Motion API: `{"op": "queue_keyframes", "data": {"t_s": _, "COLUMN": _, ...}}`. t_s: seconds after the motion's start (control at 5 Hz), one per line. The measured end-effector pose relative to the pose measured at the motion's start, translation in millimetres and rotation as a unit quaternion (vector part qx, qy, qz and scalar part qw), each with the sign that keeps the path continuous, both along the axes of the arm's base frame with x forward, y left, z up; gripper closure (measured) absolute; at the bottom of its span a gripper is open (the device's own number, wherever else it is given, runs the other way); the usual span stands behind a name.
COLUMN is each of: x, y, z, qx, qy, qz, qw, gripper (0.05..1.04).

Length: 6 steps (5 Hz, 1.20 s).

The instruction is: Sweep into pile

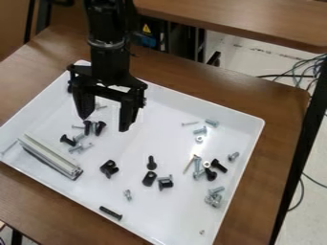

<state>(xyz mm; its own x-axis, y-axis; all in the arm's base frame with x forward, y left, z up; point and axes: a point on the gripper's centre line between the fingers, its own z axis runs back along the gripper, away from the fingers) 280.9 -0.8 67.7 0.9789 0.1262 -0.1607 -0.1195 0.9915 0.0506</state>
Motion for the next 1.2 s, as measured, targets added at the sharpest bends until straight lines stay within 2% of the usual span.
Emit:
{"op": "queue_keyframes", "data": {"t_s": 0.2, "x": -4.6, "y": -0.8, "z": -6.9, "qx": -0.001, "qy": 0.015, "qz": 0.002, "qw": 0.9999, "gripper": 0.084}}
{"op": "queue_keyframes", "data": {"t_s": 0.4, "x": -9.7, "y": 19.3, "z": -18.4, "qx": 0.005, "qy": 0.006, "qz": 0.107, "qw": 0.9942, "gripper": 0.084}}
{"op": "queue_keyframes", "data": {"t_s": 0.6, "x": -18.2, "y": 43.7, "z": -30.6, "qx": 0.017, "qy": -0.004, "qz": 0.201, "qw": 0.9795, "gripper": 0.084}}
{"op": "queue_keyframes", "data": {"t_s": 0.8, "x": -22.4, "y": 68.9, "z": -39.2, "qx": 0.036, "qy": -0.028, "qz": 0.274, "qw": 0.9606, "gripper": 0.084}}
{"op": "queue_keyframes", "data": {"t_s": 1.0, "x": -33.6, "y": 95.0, "z": -50.3, "qx": 0.067, "qy": -0.051, "qz": 0.347, "qw": 0.9342, "gripper": 0.084}}
{"op": "queue_keyframes", "data": {"t_s": 1.2, "x": -32.3, "y": 107.7, "z": -56.1, "qx": 0.082, "qy": -0.088, "qz": 0.372, "qw": 0.9204, "gripper": 0.084}}
